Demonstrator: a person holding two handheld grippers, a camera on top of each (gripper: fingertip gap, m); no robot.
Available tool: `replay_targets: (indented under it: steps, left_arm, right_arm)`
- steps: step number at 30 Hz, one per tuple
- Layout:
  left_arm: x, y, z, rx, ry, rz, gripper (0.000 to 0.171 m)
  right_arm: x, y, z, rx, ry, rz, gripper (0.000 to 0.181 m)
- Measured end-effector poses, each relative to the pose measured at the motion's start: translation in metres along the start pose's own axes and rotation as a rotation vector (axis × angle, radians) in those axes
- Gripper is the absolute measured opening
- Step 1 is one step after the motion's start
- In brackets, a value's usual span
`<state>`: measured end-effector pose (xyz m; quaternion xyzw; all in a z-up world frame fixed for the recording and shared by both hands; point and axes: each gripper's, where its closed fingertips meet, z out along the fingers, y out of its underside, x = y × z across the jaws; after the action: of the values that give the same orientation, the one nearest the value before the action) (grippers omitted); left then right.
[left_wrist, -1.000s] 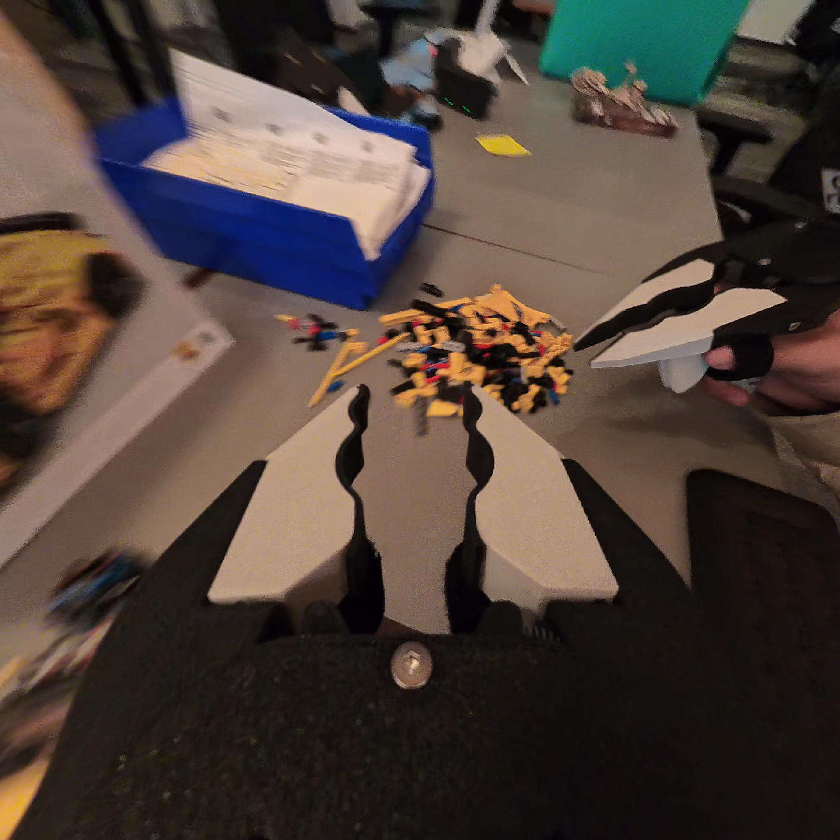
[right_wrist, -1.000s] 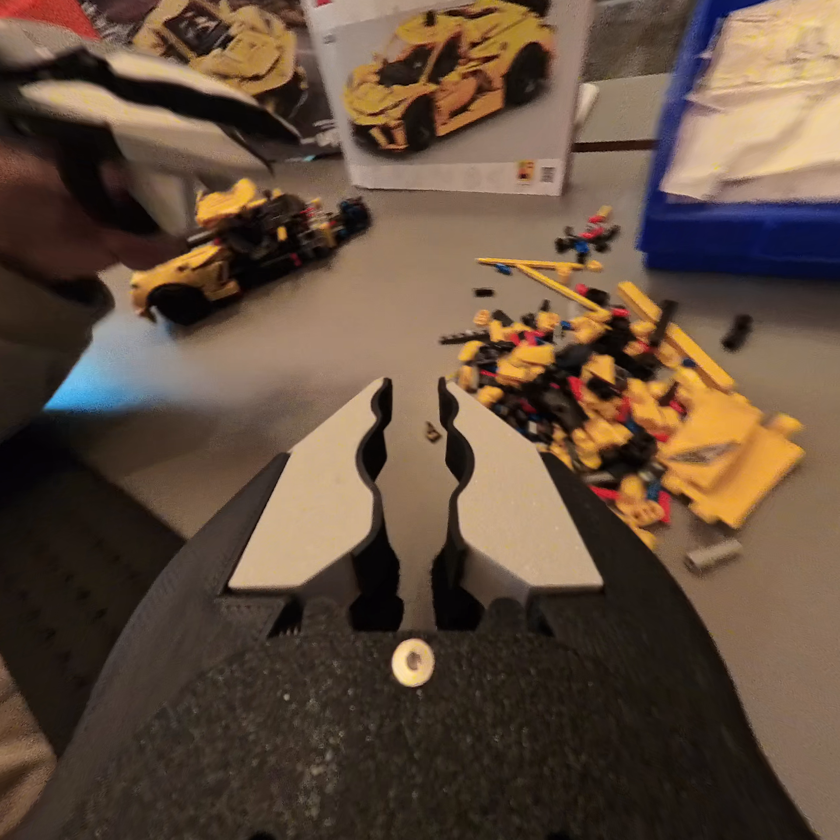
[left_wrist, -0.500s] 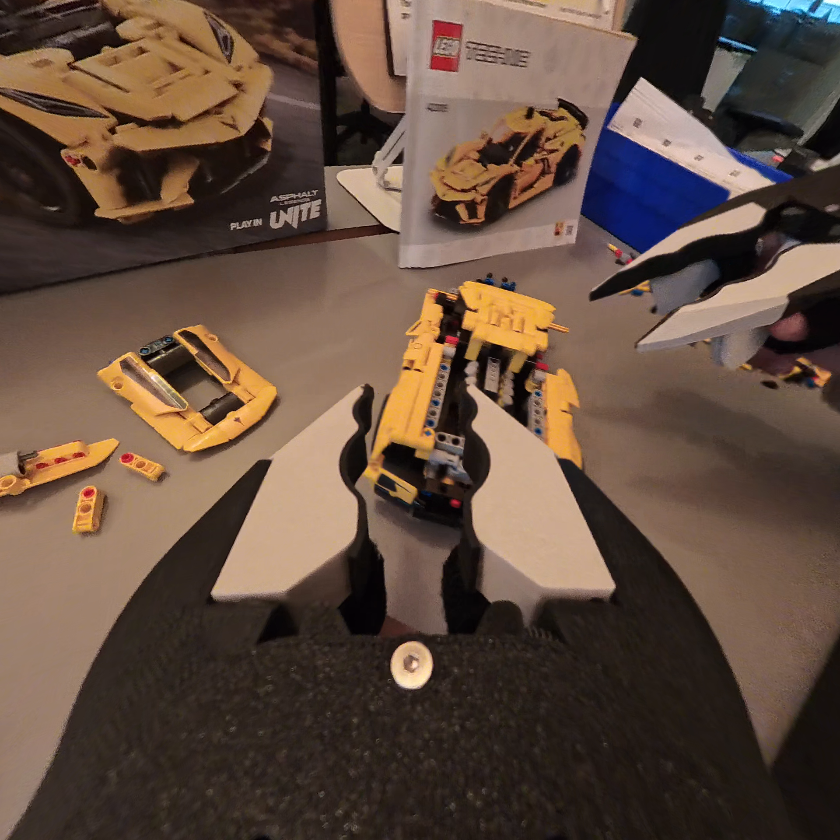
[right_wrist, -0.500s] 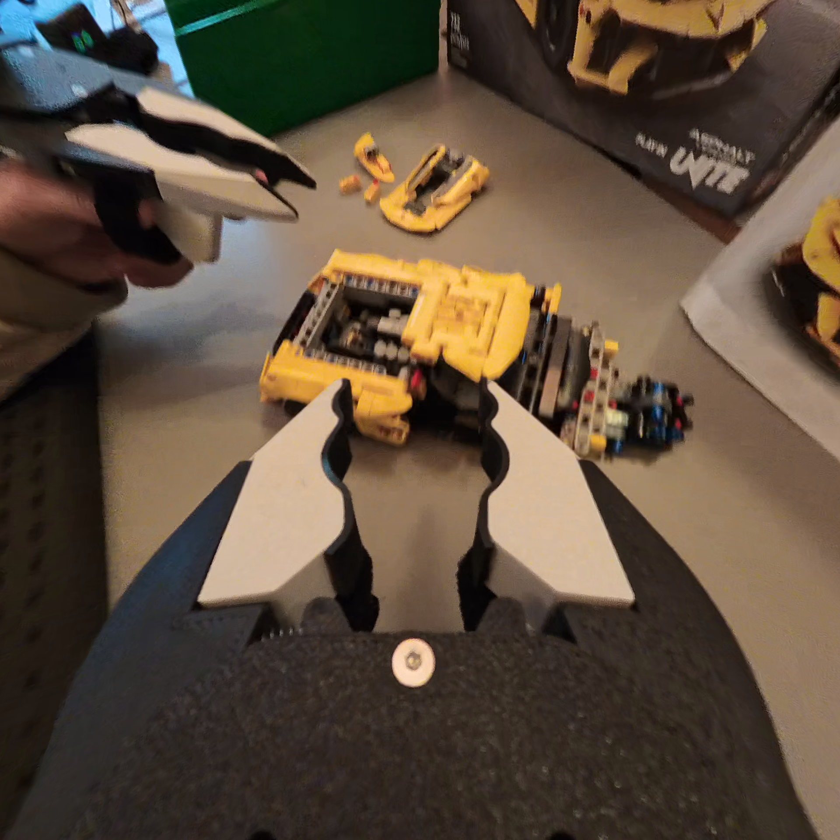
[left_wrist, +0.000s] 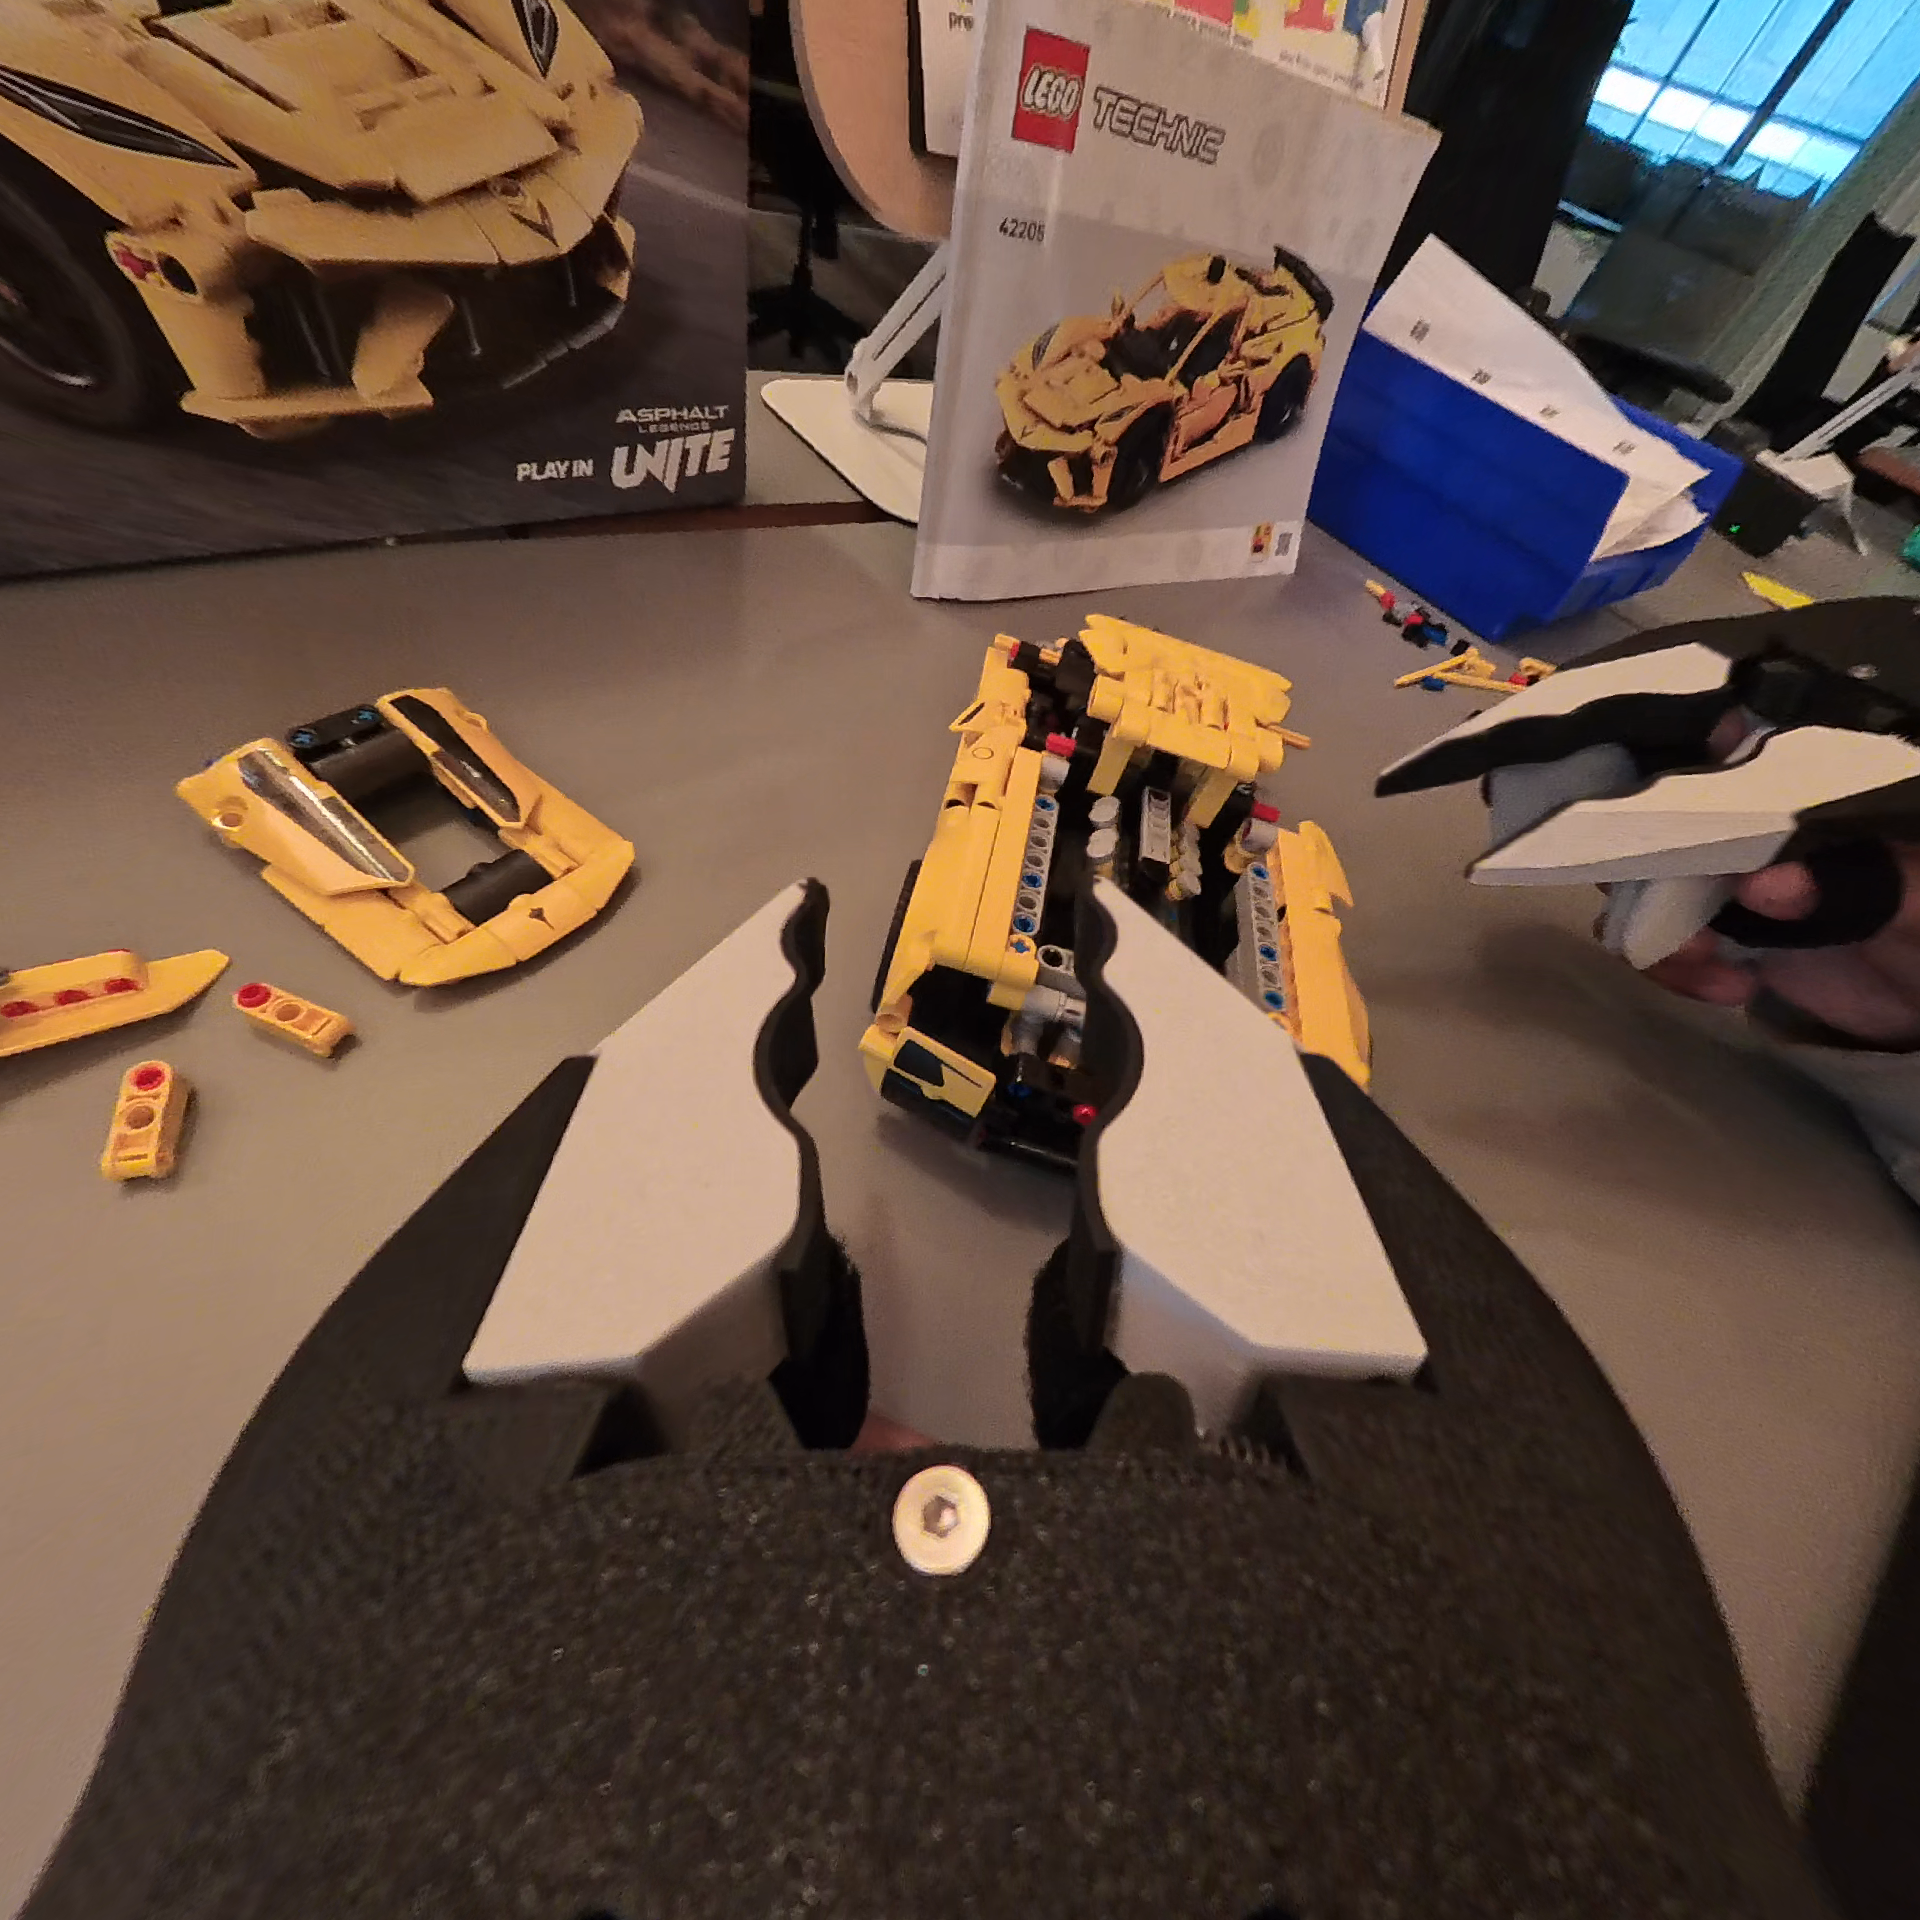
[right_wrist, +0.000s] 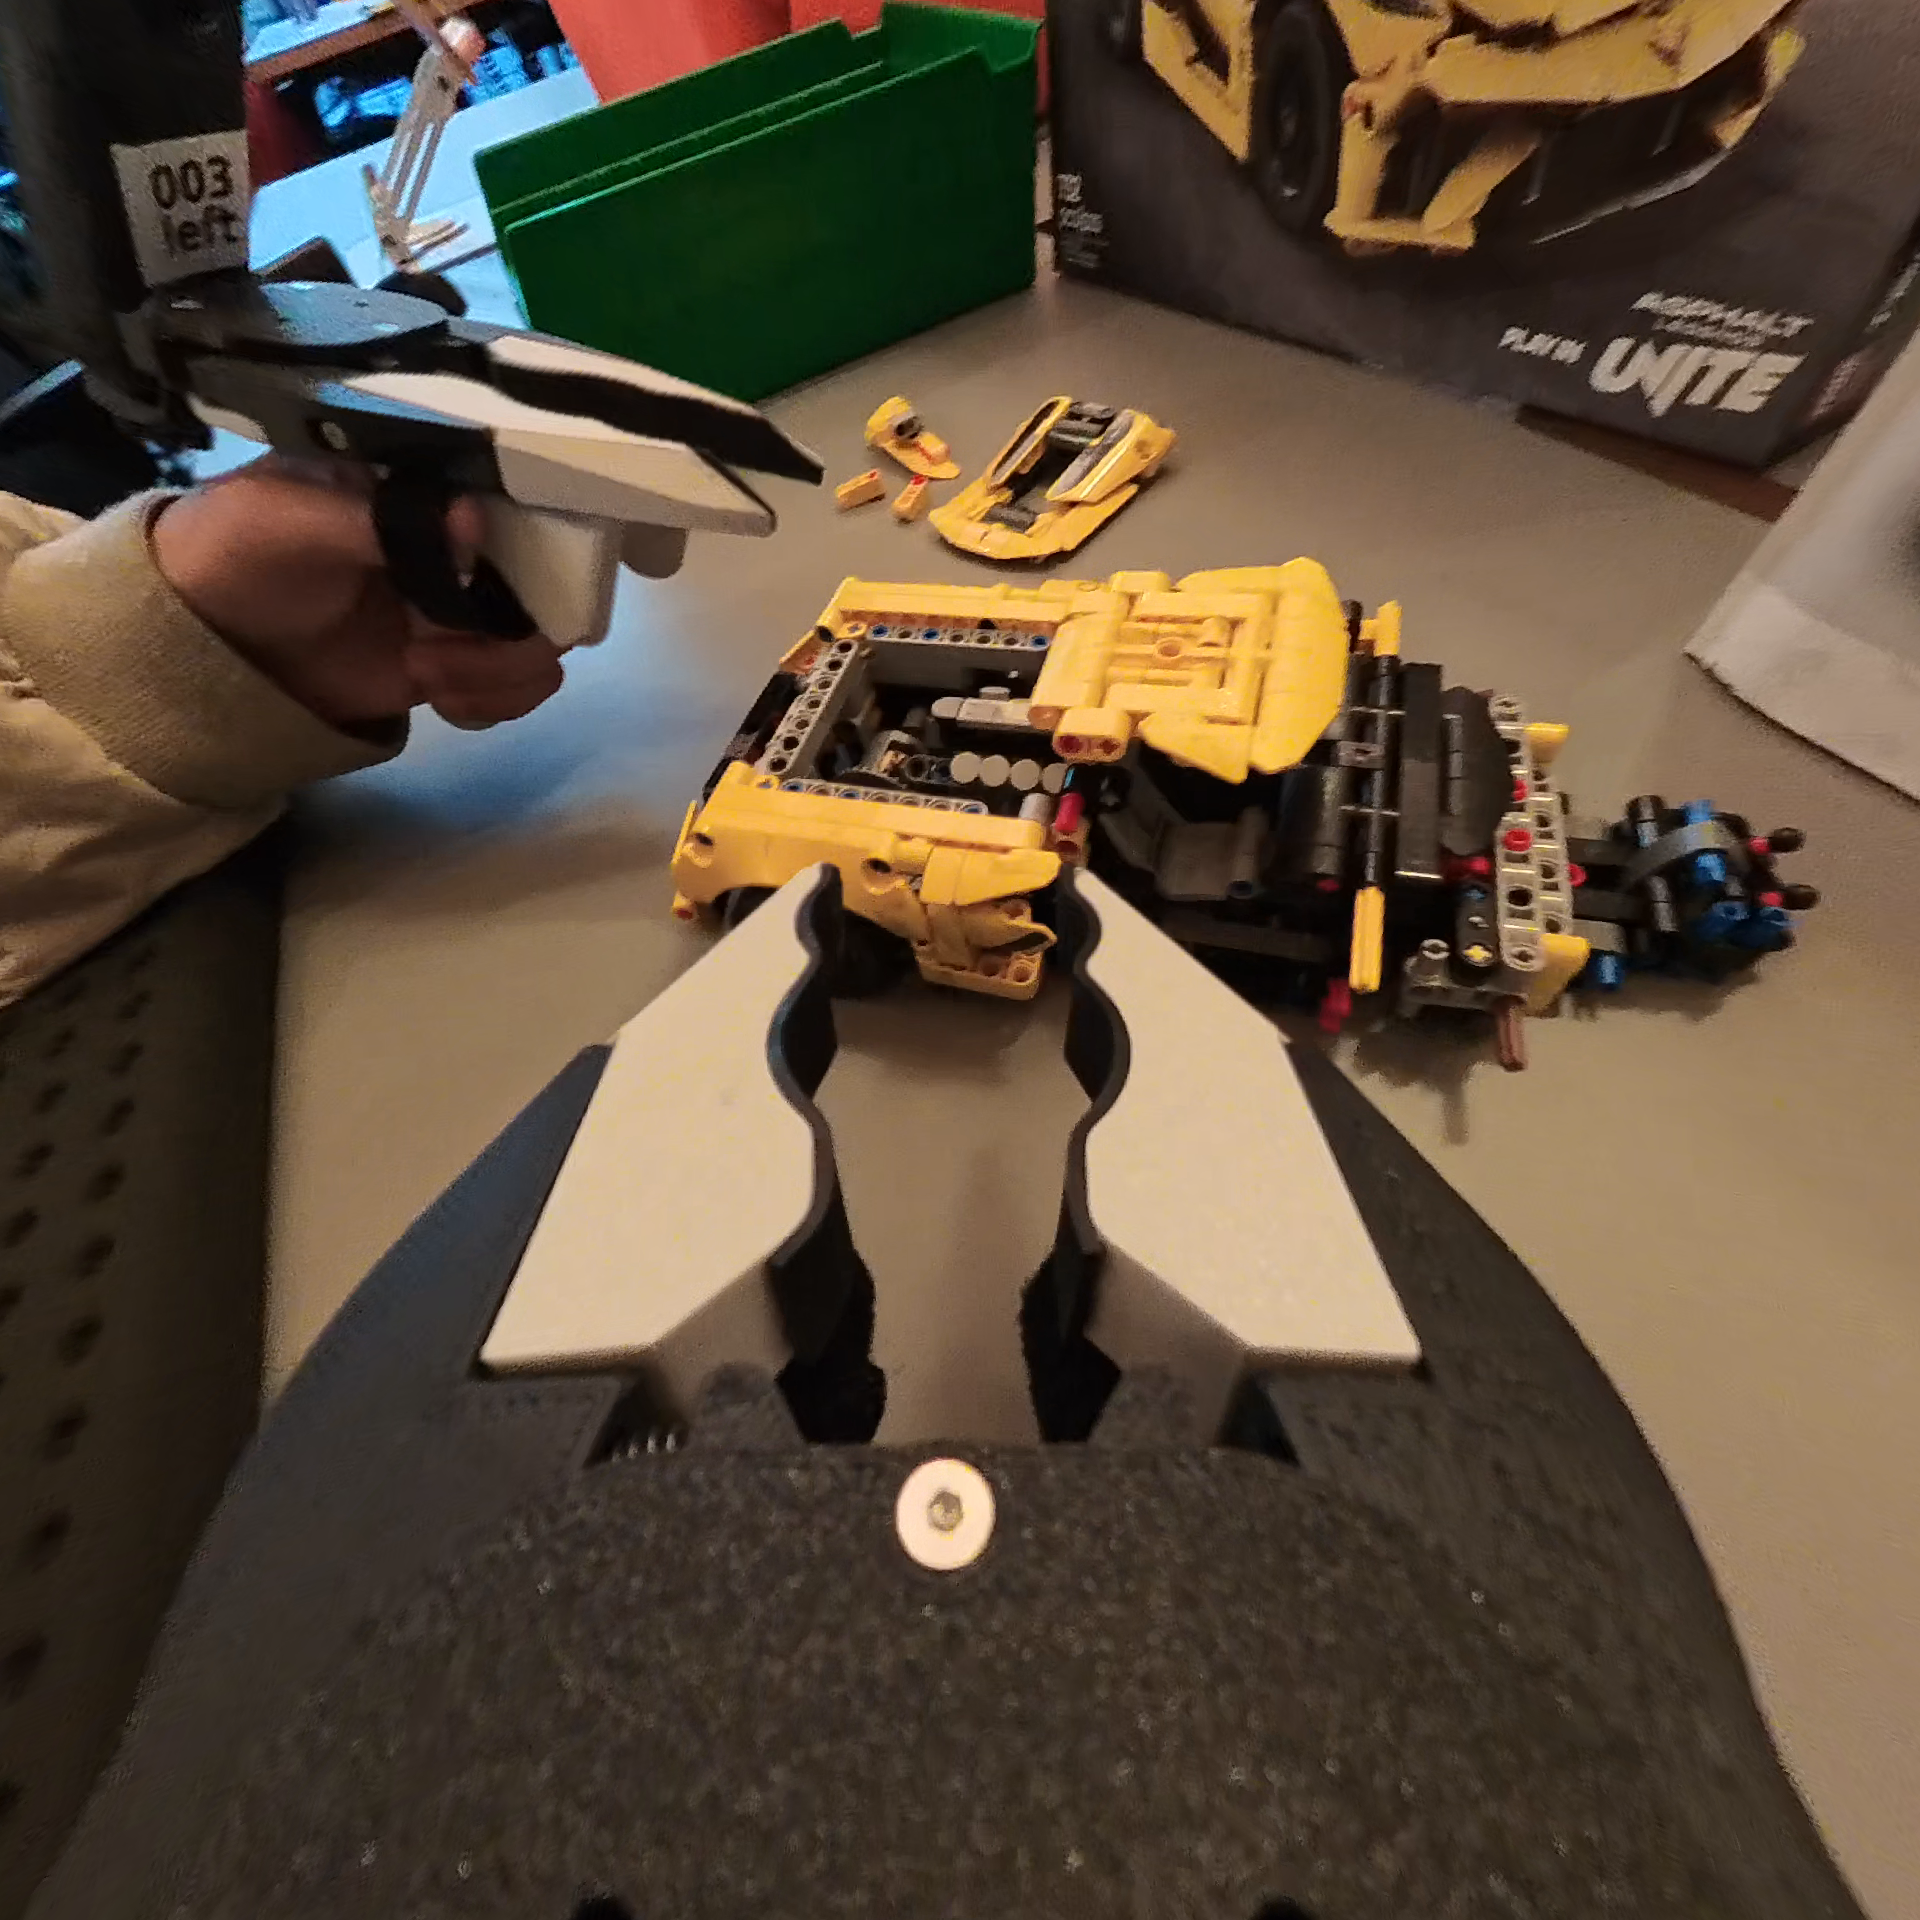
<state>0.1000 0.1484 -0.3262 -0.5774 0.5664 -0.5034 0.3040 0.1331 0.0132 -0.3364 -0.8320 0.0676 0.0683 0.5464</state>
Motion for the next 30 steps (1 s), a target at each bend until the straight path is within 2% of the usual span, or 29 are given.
replay_targets:
  steps: [5,9,13,15,16,17,19,21,23,25,27,28,30]
  left_arm:
    - [-0.004,0.022,0.007,-0.103,-0.021,0.015,0.045]
    - [-0.002,0.021,0.007,-0.097,-0.016,0.02,0.044]
    - [0.002,0.032,0.012,-0.154,0.009,0.006,0.044]
    - [0.002,0.026,0.011,-0.128,-0.007,0.023,0.044]
    - [0.003,0.017,0.009,-0.089,-0.018,0.048,0.044]
    - [0.011,0.008,0.006,-0.045,-0.006,0.083,0.044]
    - [0.046,-0.002,0.004,0.006,0.096,0.186,0.044]
    - [0.083,0.009,0.011,-0.041,0.177,0.315,0.045]
    - [0.101,0.023,0.023,-0.12,0.178,0.42,0.045]
    - [0.106,0.031,0.034,-0.181,0.158,0.479,0.044]
    - [0.101,0.042,0.043,-0.259,0.117,0.513,0.029]
    - [0.098,0.045,0.045,-0.271,0.102,0.523,0.022]
    - [0.099,0.045,0.045,-0.255,0.102,0.501,0.021]
  right_arm:
    - [-0.001,0.001,0.004,0.005,0.006,-0.094,0.043]
    - [0.007,0.015,0.017,-0.077,0.048,-0.138,0.046]
    - [0.011,0.015,0.025,-0.077,0.045,-0.149,0.04]
    - [0.009,0.012,0.027,-0.062,0.025,-0.138,0.038]
    - [0.009,0.01,0.028,-0.059,0.02,-0.137,0.031]
    - [0.009,0.01,0.028,-0.063,0.018,-0.137,0.031]
    - [0.009,0.011,0.027,-0.059,0.013,-0.118,0.031]
    - [0.009,0.011,0.027,-0.055,0.015,-0.108,0.03]
    - [0.008,0.011,0.028,-0.055,0.017,-0.105,0.03]
    - [0.007,0.011,0.027,-0.059,0.024,-0.109,0.03]
    - [0.007,0.012,0.028,-0.063,0.033,-0.114,0.03]
    - [0.007,0.012,0.027,-0.069,0.045,-0.116,0.03]
    - [0.008,0.013,0.026,-0.075,0.06,-0.113,0.03]
